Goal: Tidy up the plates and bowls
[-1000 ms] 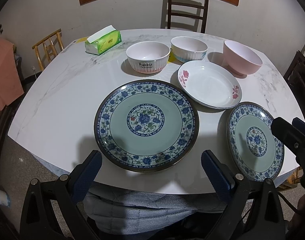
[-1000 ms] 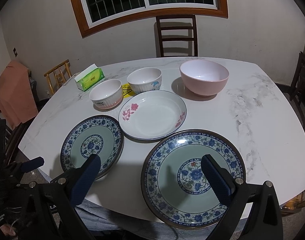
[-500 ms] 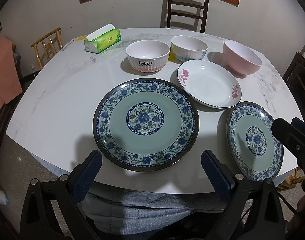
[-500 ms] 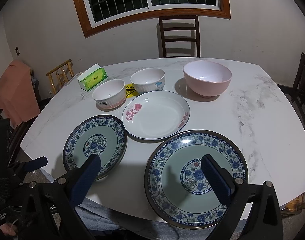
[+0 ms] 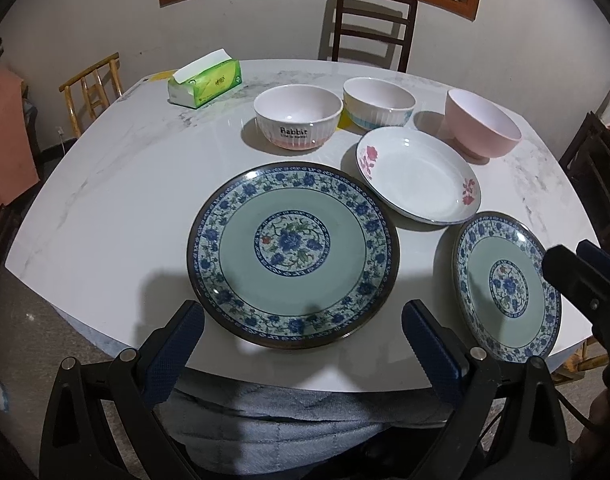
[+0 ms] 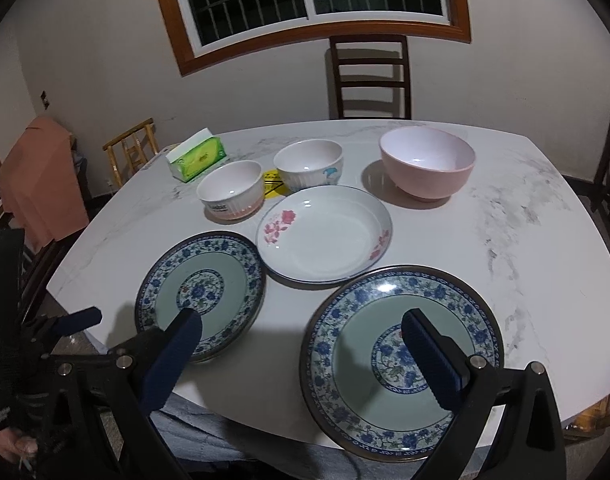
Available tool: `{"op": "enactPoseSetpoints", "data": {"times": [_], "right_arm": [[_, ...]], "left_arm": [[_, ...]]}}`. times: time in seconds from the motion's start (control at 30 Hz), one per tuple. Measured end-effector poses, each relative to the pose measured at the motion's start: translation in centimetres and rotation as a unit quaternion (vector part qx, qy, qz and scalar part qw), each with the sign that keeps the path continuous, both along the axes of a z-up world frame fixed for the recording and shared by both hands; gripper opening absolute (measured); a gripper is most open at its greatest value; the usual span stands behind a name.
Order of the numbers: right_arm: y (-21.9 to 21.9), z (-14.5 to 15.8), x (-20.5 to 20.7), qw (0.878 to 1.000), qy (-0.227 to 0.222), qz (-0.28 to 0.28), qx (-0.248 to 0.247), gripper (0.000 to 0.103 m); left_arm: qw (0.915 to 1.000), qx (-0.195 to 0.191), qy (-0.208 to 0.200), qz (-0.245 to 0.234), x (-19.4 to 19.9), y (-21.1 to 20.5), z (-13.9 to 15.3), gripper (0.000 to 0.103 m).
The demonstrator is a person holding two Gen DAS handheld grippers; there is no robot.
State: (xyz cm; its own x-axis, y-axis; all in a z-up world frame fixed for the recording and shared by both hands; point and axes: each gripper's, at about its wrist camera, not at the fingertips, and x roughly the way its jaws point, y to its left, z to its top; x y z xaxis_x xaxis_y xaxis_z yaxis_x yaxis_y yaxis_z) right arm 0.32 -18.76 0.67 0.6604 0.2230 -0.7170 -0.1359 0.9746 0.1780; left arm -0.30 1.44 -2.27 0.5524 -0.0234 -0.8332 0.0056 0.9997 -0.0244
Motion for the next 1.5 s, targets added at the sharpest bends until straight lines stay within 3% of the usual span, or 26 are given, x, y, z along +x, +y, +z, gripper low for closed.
{"op": "enactPoseSetpoints", "data": {"times": [0.37, 0.43, 0.67, 0.73, 0.87, 0.93, 1.1, 1.5], "right_arm": [[1.4, -0.8, 1.7, 0.998, 0.025, 0.047, 0.031, 0.102], [1.6, -1.2, 2.2, 0.997, 0.035, 0.052, 0.037, 0.095], [2.1, -2.6, 4.5, 0.993, 0.075, 0.062, 0.070, 0.092], [2.4, -3.0, 5.2, 0.991, 0.086, 0.066, 0.077, 0.083], [2.7, -4.5, 6.7, 0.985, 0.122, 0.069, 0.105, 0.080], [2.9, -5.3, 7.5, 0.981, 0.137, 0.073, 0.117, 0.068], [3.1, -7.1, 9.3, 0.973, 0.174, 0.067, 0.140, 0.061], [4.2, -9.6, 11.5, 0.968, 0.201, 0.065, 0.134, 0.041]], "left_arm": [[0.9988, -0.041, 0.007, 0.026, 1.5, 5.1, 0.4, 0.091], [0.9981, -0.054, 0.009, 0.030, 1.9, 6.2, 0.4, 0.090], [0.9933, -0.107, 0.023, 0.036, 3.8, 9.6, 0.2, 0.087], [0.9916, -0.120, 0.030, 0.035, 4.3, 10.3, -0.1, 0.085], [0.9858, -0.154, 0.052, 0.039, 5.4, 11.5, -1.0, 0.074], [0.9828, -0.168, 0.063, 0.042, 5.9, 12.1, -1.5, 0.069], [0.9747, -0.198, 0.091, 0.051, 7.0, 13.2, -3.0, 0.058], [0.9727, -0.201, 0.105, 0.050, 8.2, 14.1, -4.8, 0.044]]}}
